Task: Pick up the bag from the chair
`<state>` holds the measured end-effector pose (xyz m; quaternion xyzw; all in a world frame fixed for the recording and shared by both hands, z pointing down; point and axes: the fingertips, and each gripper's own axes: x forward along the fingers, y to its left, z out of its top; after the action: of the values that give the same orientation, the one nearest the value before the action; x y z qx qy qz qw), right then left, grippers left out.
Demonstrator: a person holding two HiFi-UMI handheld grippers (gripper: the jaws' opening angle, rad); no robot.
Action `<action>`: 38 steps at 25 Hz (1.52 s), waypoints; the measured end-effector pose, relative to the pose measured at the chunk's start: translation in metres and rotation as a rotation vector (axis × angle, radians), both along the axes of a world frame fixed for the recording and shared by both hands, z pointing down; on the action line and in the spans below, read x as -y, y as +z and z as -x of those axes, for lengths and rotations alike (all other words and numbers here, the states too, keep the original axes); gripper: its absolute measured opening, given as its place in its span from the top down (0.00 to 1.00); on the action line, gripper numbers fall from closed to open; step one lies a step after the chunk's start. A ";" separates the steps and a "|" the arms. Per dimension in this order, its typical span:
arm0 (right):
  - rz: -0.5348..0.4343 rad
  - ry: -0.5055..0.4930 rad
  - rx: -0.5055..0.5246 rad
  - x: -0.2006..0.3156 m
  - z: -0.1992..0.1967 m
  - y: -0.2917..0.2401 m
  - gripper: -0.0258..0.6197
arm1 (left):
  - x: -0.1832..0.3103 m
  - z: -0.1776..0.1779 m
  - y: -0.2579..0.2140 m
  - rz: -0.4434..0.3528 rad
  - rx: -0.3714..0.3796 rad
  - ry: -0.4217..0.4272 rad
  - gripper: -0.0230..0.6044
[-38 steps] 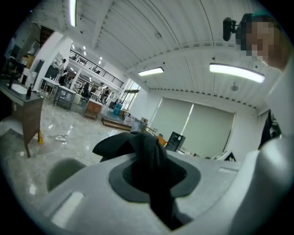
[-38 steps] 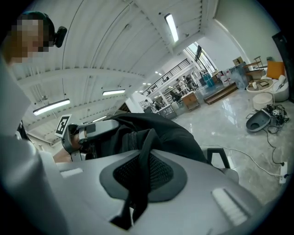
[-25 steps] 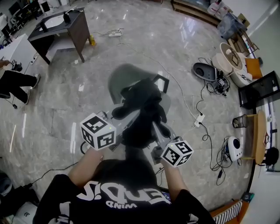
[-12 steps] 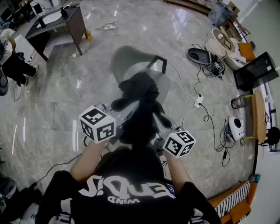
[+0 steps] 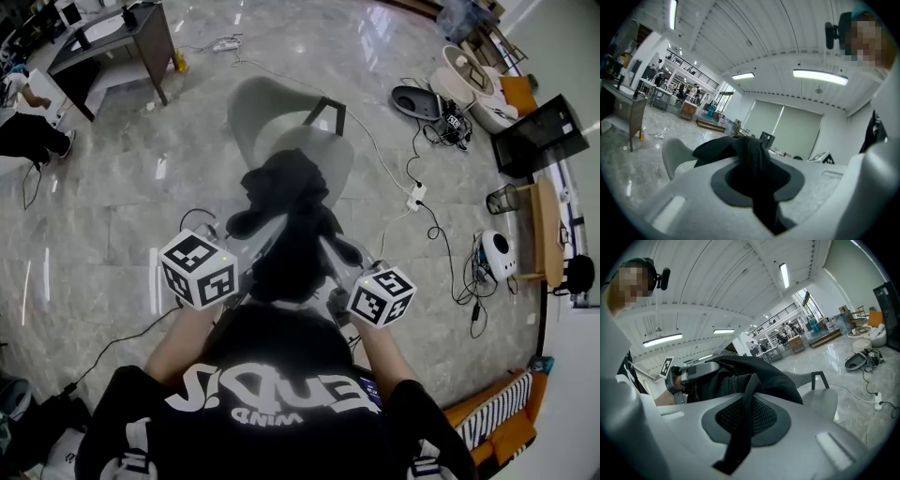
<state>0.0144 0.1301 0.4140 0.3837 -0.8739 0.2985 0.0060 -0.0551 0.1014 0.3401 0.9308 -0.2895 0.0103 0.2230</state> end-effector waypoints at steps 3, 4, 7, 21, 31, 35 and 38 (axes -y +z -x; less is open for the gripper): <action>-0.004 -0.033 -0.068 -0.007 -0.008 0.008 0.92 | -0.009 -0.010 0.008 0.004 -0.008 -0.008 0.87; -0.006 -0.047 -0.089 -0.010 -0.011 0.011 0.92 | -0.013 -0.014 0.011 0.008 -0.007 -0.013 0.87; 0.008 -0.066 -0.107 -0.018 -0.021 0.022 0.92 | -0.023 -0.023 0.024 0.025 0.005 -0.028 0.87; 0.052 -0.082 -0.131 -0.044 -0.064 0.061 0.92 | -0.056 -0.055 0.063 0.074 0.032 -0.042 0.87; 0.043 -0.083 -0.145 -0.057 -0.077 0.062 0.92 | -0.066 -0.069 0.064 0.069 0.041 -0.046 0.87; 0.039 -0.076 -0.145 -0.061 -0.079 0.064 0.92 | -0.072 -0.070 0.066 0.067 0.037 -0.052 0.87; 0.036 -0.074 -0.154 -0.064 -0.082 0.065 0.92 | -0.075 -0.072 0.067 0.069 0.034 -0.052 0.87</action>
<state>0.0965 0.1940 0.4788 0.3727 -0.8789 0.2833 0.0909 0.0173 0.1766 0.4071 0.9143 -0.3168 0.0301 0.2505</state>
